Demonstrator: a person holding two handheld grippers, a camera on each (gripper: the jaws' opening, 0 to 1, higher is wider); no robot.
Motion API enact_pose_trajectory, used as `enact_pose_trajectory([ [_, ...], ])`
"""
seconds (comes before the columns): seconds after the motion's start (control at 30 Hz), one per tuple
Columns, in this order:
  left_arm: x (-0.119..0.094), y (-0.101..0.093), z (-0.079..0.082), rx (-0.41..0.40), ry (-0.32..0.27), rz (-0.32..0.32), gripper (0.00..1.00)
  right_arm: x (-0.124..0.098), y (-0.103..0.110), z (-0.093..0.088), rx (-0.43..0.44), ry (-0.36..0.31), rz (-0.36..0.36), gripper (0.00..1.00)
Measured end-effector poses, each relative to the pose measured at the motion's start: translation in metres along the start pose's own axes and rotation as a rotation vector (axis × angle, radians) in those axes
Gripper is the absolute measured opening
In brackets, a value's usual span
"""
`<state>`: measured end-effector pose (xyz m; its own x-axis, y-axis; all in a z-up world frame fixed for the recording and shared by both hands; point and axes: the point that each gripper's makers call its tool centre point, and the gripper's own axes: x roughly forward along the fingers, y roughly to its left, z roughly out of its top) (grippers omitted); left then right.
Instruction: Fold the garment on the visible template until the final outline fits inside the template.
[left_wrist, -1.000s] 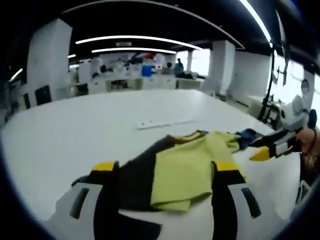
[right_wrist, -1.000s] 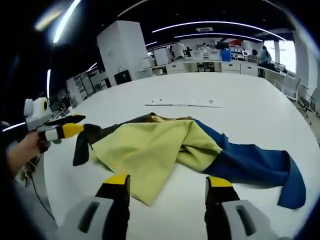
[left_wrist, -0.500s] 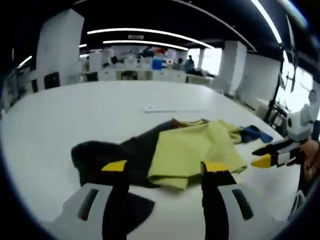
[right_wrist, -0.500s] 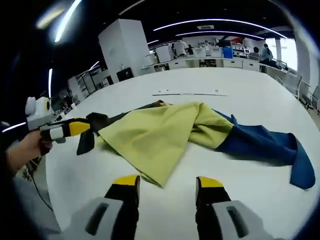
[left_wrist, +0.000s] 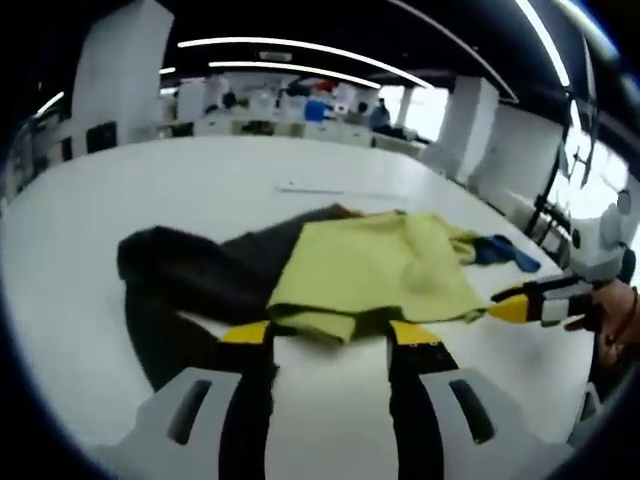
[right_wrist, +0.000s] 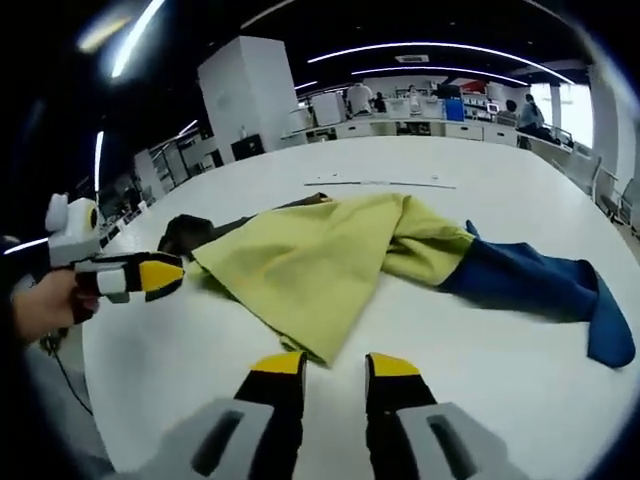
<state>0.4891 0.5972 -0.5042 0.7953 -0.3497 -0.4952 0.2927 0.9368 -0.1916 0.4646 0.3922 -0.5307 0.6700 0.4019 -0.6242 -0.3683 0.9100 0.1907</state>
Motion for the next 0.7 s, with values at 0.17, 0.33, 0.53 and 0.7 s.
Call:
enact_pose_trajectory([
  [0.17,0.003,-0.008,-0.007,0.000,0.007,-0.017,0.31,0.003,0.002,-0.002,-0.025,-0.002,-0.012,0.12],
  [0.33,0.006,-0.014,-0.009,-0.034,0.003,-0.028,0.29,0.005,0.003,-0.001,-0.002,-0.015,-0.010,0.07],
  [0.53,0.009,-0.013,-0.010,-0.096,0.006,-0.027,0.25,0.006,0.000,0.003,0.086,-0.051,-0.024,0.00],
  [0.7,0.013,-0.008,-0.004,-0.165,-0.010,-0.039,0.13,0.006,-0.002,0.004,0.108,-0.058,-0.029,0.00],
])
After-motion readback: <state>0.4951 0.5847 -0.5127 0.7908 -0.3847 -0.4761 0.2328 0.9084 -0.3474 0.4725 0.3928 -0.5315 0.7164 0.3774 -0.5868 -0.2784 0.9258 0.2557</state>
